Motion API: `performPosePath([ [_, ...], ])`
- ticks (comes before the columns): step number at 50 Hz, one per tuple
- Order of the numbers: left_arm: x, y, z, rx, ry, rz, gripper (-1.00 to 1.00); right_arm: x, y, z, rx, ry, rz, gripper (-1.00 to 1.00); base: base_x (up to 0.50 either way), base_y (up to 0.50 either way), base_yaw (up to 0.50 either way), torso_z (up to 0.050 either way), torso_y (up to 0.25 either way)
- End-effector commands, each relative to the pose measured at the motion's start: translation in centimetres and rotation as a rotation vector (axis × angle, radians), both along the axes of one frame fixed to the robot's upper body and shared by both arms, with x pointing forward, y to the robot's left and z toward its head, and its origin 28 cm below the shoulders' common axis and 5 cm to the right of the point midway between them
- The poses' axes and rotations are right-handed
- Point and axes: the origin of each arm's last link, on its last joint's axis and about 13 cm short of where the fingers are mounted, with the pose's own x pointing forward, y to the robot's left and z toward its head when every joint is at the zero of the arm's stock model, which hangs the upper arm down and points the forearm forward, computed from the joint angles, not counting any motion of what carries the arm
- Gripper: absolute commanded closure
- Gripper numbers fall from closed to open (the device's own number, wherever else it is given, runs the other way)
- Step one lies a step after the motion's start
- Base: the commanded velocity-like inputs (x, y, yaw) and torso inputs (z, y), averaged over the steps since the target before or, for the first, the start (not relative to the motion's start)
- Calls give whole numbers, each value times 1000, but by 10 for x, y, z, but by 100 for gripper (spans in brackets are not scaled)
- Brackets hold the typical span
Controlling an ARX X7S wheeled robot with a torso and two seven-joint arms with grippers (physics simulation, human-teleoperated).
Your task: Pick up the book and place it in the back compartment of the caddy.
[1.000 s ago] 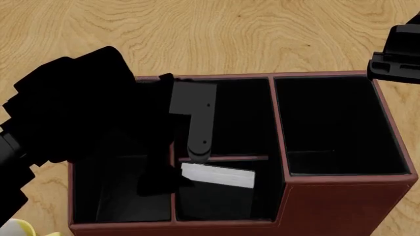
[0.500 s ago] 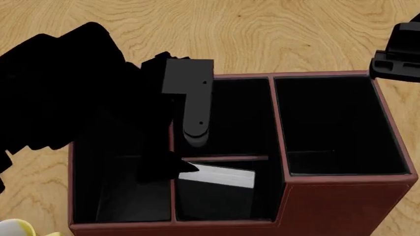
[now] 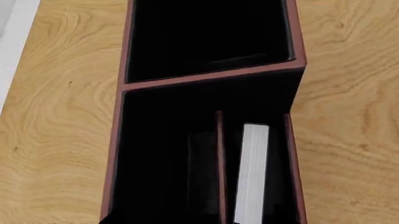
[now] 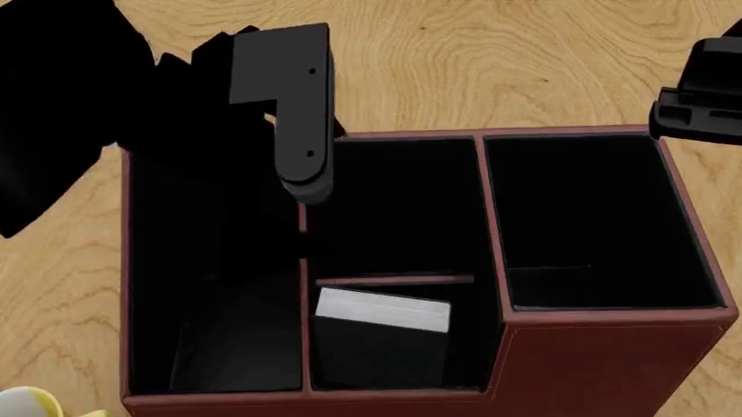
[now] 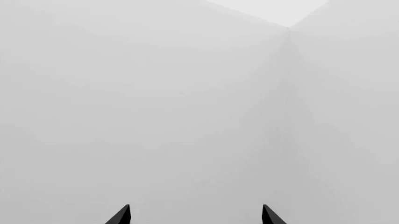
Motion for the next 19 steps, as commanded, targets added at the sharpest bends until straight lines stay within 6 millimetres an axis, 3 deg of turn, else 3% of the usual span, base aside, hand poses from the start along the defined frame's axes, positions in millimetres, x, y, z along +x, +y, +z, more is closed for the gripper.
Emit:
performPosePath([
  [1, -15, 14, 13, -67, -48, 20, -100, -1, 1, 1, -1, -1, 4, -100, 0, 0, 0, 0, 0],
  [19, -38, 47, 22, -216, -108, 105, -100, -7, 2, 4, -2, -8, 8, -100, 0, 0, 0, 0, 0],
])
